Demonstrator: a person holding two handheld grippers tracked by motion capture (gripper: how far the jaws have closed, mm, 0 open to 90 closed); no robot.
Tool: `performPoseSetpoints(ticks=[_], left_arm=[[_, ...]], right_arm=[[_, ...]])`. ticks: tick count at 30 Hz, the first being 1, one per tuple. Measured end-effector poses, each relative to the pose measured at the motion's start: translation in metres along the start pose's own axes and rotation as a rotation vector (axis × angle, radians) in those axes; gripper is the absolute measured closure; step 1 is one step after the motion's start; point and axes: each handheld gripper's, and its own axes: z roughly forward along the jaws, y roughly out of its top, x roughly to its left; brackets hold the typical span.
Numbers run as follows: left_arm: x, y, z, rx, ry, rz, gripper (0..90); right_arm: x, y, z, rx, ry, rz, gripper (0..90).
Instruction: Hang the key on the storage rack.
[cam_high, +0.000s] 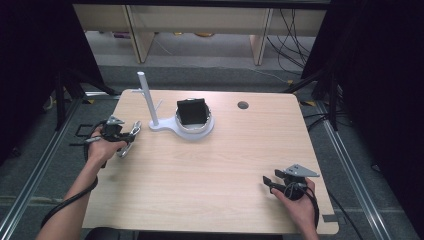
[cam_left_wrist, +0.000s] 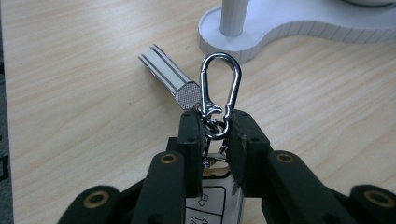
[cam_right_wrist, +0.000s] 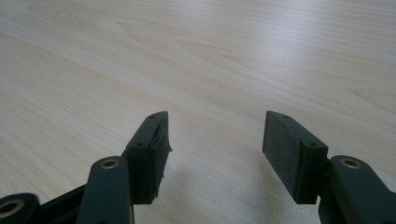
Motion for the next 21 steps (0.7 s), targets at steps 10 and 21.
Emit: performPoseSetpoints(ticks=[10, 21], left_arm=[[-0.006, -0.003, -0.017, -0.190, 0.008, -0.054, 75.6], [-0.014, -0.004, -0.024, -0.336, 0.004, -0.104, 75.7]], right_arm=[[0.001, 0.000, -0.001, 0.009, -0.001, 0.002, 42.3], [0.001, 0.000, 0.000, 0.006, 0.012, 0.011, 42.3]])
